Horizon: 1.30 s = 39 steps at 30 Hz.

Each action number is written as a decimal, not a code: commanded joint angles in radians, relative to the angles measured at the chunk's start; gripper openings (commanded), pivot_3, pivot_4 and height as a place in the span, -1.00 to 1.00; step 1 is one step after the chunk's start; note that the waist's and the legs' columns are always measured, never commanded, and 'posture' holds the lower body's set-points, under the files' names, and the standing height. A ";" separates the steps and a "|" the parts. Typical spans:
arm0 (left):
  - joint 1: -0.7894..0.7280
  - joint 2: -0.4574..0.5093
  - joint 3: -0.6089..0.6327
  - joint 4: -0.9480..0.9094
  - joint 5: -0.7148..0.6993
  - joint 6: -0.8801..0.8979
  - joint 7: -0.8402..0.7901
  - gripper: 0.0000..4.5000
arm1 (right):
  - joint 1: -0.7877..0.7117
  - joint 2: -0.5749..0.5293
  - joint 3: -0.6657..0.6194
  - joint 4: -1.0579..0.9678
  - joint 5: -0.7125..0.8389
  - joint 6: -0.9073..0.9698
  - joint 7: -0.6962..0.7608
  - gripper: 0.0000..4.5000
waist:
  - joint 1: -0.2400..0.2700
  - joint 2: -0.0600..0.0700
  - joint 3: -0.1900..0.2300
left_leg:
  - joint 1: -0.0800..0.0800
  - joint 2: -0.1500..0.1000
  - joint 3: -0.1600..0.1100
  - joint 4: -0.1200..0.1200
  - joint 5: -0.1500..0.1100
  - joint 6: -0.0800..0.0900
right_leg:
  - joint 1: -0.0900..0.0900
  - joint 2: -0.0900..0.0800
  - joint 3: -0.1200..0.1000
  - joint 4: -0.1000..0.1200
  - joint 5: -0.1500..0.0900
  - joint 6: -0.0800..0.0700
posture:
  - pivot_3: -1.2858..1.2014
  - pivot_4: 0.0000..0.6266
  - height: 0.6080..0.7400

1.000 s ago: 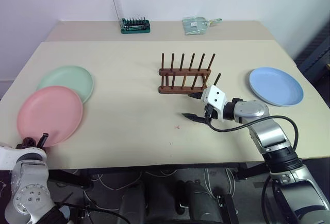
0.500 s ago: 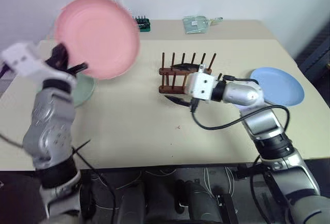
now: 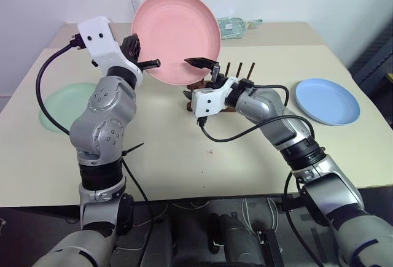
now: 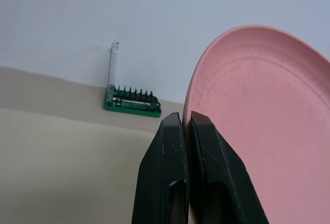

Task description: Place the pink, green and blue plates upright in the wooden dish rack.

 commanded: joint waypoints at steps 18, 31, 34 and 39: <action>-0.037 -0.039 0.273 0.030 -0.026 -0.266 0.011 0.05 | -0.032 -0.055 -0.135 0.033 0.006 -0.030 -0.143 -0.94 | 0.000 0.000 0.000 | 0.000 0.000 0.000 0.001 0.000 0.000 | 0.000 0.001 0.000 0.001 0.000 0.000 | 0.03 -0.52 0.84; 0.341 0.335 -0.195 0.007 -0.011 -0.194 -0.795 0.05 | 0.000 0.032 -0.724 -0.302 1.192 0.965 0.030 -0.94 | 0.002 0.003 0.002 | 0.001 0.002 -0.002 0.001 0.000 0.000 | 0.000 -0.003 0.000 0.003 -0.001 -0.004 | 0.03 -0.52 0.84; 0.385 0.353 -0.237 -0.030 -0.043 -0.179 -0.901 0.05 | 0.034 -0.005 -0.722 -0.314 1.229 1.051 0.045 -0.94 | -0.003 0.006 0.003 | 0.000 0.002 -0.002 0.000 0.000 0.000 | -0.002 -0.002 0.001 0.003 -0.002 -0.005 | 0.03 -0.52 0.84; 0.418 0.353 -0.274 -0.072 -0.076 -0.136 -0.971 0.05 | 0.026 -0.017 -0.745 -0.277 1.260 1.125 0.001 -0.94 | -0.013 0.012 0.004 | 0.000 0.001 -0.002 -0.001 0.000 0.000 | -0.002 -0.001 0.001 0.003 -0.002 -0.005 | 0.03 -0.52 0.84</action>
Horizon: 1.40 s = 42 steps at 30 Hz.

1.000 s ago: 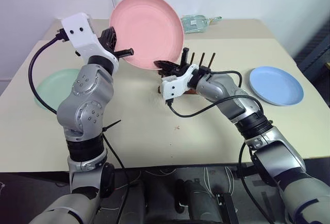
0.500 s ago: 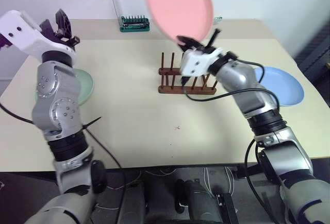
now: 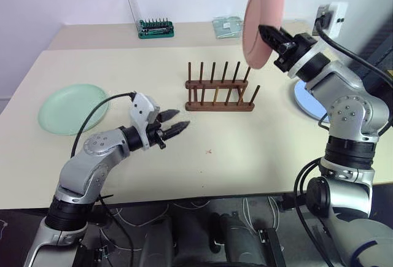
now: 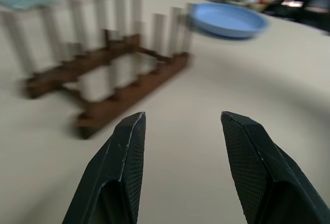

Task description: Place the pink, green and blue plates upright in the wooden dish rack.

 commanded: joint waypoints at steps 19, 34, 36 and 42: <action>0.032 -0.019 -0.009 -0.054 -0.005 0.024 -0.010 0.07 | -0.034 -0.035 -0.030 0.148 0.044 0.132 -0.022 -0.61 | -0.003 0.000 0.000 | 0.000 0.000 0.000 0.000 0.000 0.000 | 0.000 0.001 0.000 0.000 -0.002 0.004 | 0.03 -0.52 0.84; -0.098 -0.198 0.223 0.150 0.046 -0.033 0.343 0.44 | -0.065 -0.176 0.134 0.095 -0.343 -0.455 0.066 0.42 | -0.003 0.002 0.001 | 0.000 -0.001 -0.001 0.001 0.000 0.000 | 0.000 0.001 0.000 -0.001 -0.002 0.005 | 0.03 -0.52 0.84; -0.148 -0.237 0.332 0.203 0.089 -0.066 0.512 0.85 | -0.052 -0.187 0.209 0.022 -0.374 -0.521 0.151 0.42 | -0.009 0.002 0.001 | 0.000 -0.001 -0.001 0.000 0.000 0.000 | 0.000 0.002 0.001 -0.001 0.000 0.008 | 0.03 -0.52 0.84; -0.257 -0.311 0.648 0.230 0.133 0.002 1.019 0.98 | 0.025 -0.153 0.446 -0.176 -0.416 -0.573 0.337 0.42 | -0.007 0.001 0.001 | 0.001 0.000 -0.002 -0.002 0.000 0.001 | 0.000 0.004 0.001 0.000 0.000 0.008 | 0.03 -0.52 0.84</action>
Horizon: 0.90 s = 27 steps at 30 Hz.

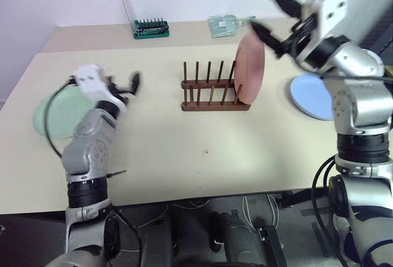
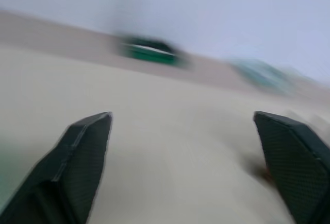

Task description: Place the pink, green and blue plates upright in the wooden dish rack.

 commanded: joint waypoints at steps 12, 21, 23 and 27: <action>-0.066 -0.033 0.445 -0.135 -0.119 0.378 0.543 0.98 | 0.109 0.137 0.212 -0.107 -0.086 -0.104 0.124 0.42 | 0.032 -0.009 -0.001 | -0.001 -0.001 0.000 0.007 0.000 0.000 | 0.004 -0.006 -0.002 -0.002 0.001 -0.001 | 0.03 -0.52 0.84; -0.111 -0.050 0.519 0.039 -0.265 0.421 0.500 0.98 | 0.128 0.136 0.206 -0.122 -0.115 -0.102 0.125 0.42 | 0.028 -0.009 -0.001 | -0.001 -0.002 0.000 0.007 0.000 -0.001 | 0.003 -0.004 -0.002 -0.001 0.003 -0.002 | 0.03 -0.52 0.84; -0.115 -0.053 0.521 0.054 -0.264 0.410 0.517 0.60 | 0.134 0.133 0.203 -0.130 -0.120 -0.098 0.122 0.42 | 0.029 -0.009 -0.001 | -0.001 -0.002 0.001 0.007 0.000 -0.001 | 0.004 -0.004 -0.002 -0.001 0.003 -0.002 | 0.03 -0.52 0.84; -0.109 -0.062 0.514 0.060 -0.262 0.377 0.533 -0.31 | 0.141 0.128 0.196 -0.141 -0.130 -0.091 0.116 0.42 | 0.029 -0.009 -0.001 | -0.001 -0.002 0.001 0.007 0.000 -0.001 | 0.004 -0.004 -0.002 -0.001 0.003 -0.002 | 0.03 -0.52 0.84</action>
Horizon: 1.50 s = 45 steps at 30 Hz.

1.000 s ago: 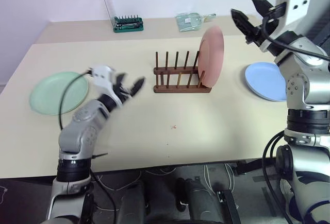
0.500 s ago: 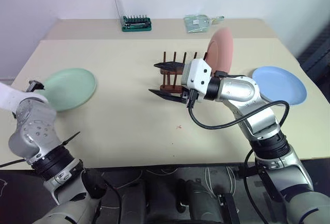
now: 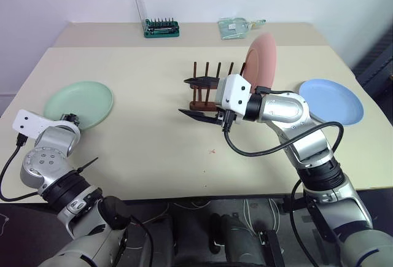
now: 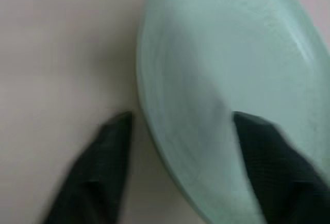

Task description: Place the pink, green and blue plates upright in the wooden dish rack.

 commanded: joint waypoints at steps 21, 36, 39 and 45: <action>-0.210 0.008 -0.665 -0.293 0.062 -0.034 -0.350 -0.97 | -0.226 0.042 0.081 0.374 -0.529 -0.435 -0.306 0.42 | -0.016 -0.002 0.001 | 0.000 0.000 0.004 -0.002 0.000 0.000 | -0.002 0.002 0.001 -0.001 0.001 0.002 | 0.03 -0.52 0.84; -0.234 -0.066 -0.627 -0.348 0.004 0.060 -0.330 -0.97 | -0.300 0.056 0.123 0.609 -0.732 -0.543 -0.487 0.42 | -0.024 -0.002 0.001 | -0.001 0.000 0.003 -0.002 0.001 -0.001 | -0.001 0.002 0.001 0.000 0.001 0.002 | 0.03 -0.52 0.84; -0.225 -0.056 -0.622 -0.347 0.020 0.054 -0.331 -0.97 | -0.294 0.042 0.098 0.576 -0.724 -0.547 -0.494 0.42 | -0.024 -0.002 0.001 | -0.001 0.000 0.003 -0.002 0.001 -0.001 | -0.001 0.002 0.001 0.000 0.001 0.002 | 0.03 -0.52 0.84; -0.208 -0.009 -0.615 -0.311 0.066 0.017 -0.358 -0.97 | -0.227 -0.011 0.032 0.415 -0.575 -0.543 -0.366 0.42 | -0.023 -0.001 0.001 | -0.001 0.000 0.003 -0.002 0.001 -0.001 | -0.001 0.002 0.001 0.000 0.001 0.002 | 0.03 -0.52 0.84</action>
